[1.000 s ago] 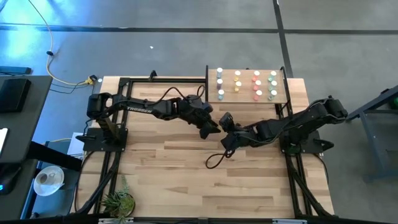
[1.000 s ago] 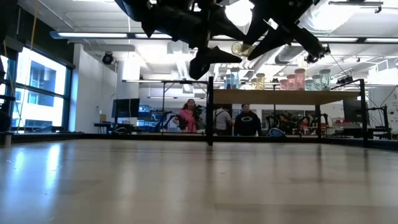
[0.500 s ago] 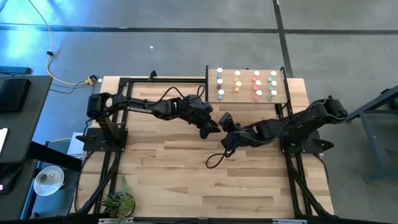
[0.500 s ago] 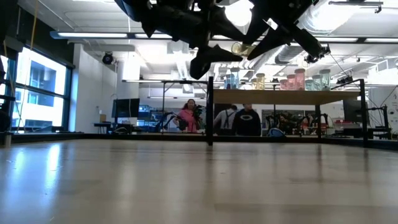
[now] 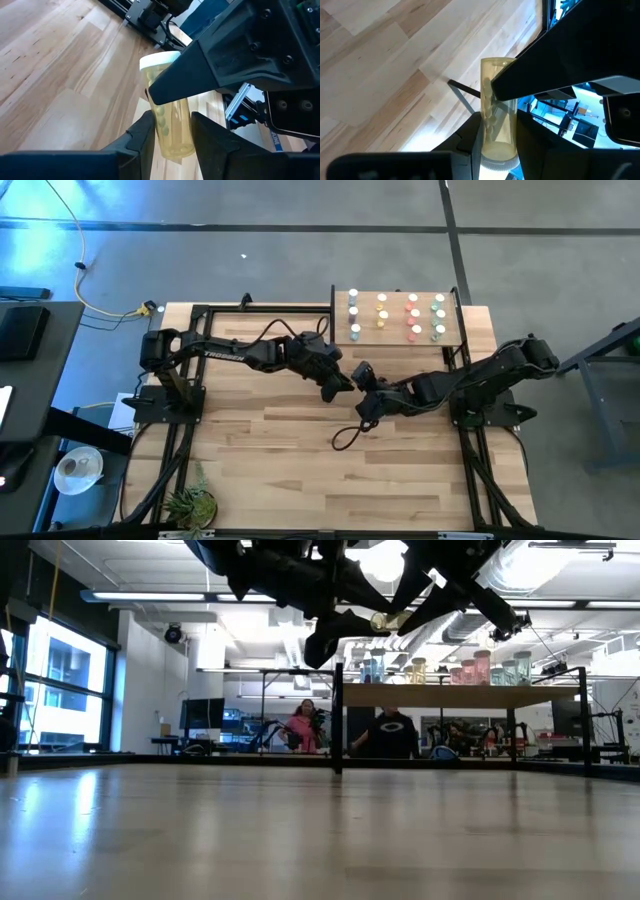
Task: Pick and place medicine bottles onto shelf by color
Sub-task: Put the yellow medicine bottle aligned with the other yellow medicine bottle on the shelf
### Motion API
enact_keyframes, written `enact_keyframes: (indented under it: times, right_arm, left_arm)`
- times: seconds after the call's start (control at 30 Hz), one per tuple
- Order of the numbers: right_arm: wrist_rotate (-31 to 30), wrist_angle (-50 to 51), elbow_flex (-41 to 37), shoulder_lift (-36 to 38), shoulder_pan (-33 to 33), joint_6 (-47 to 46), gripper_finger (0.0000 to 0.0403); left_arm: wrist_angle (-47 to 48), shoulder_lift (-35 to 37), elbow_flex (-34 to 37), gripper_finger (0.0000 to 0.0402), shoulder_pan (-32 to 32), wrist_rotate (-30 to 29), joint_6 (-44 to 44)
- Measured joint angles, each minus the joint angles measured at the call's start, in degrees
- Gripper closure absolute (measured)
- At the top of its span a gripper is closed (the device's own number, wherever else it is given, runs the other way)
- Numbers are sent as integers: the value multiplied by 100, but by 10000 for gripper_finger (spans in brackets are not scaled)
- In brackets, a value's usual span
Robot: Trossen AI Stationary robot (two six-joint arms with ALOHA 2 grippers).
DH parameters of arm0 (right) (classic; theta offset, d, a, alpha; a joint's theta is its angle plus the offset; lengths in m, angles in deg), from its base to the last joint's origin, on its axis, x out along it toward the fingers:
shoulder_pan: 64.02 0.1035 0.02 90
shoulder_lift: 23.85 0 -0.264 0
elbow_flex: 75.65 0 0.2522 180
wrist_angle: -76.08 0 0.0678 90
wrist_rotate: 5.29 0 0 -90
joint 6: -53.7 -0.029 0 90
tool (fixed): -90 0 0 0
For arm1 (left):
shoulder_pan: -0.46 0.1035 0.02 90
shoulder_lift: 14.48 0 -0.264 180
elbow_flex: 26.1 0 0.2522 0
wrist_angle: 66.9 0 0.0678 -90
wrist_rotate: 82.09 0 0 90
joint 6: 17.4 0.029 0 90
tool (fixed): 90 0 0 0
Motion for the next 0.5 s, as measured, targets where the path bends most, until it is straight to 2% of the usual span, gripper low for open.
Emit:
enact_keyframes:
  times: [0.23, 0.5]
  right_arm:
    - [10, -2, 0, 0, 0, -22, 316]
    - [81, -60, 0, 0, 0, -164, 254]
  left_arm:
    - [0, 0, 0, 297, 0, -3, 13]
    - [-54, 9, 0, 299, 92, -53, 57]
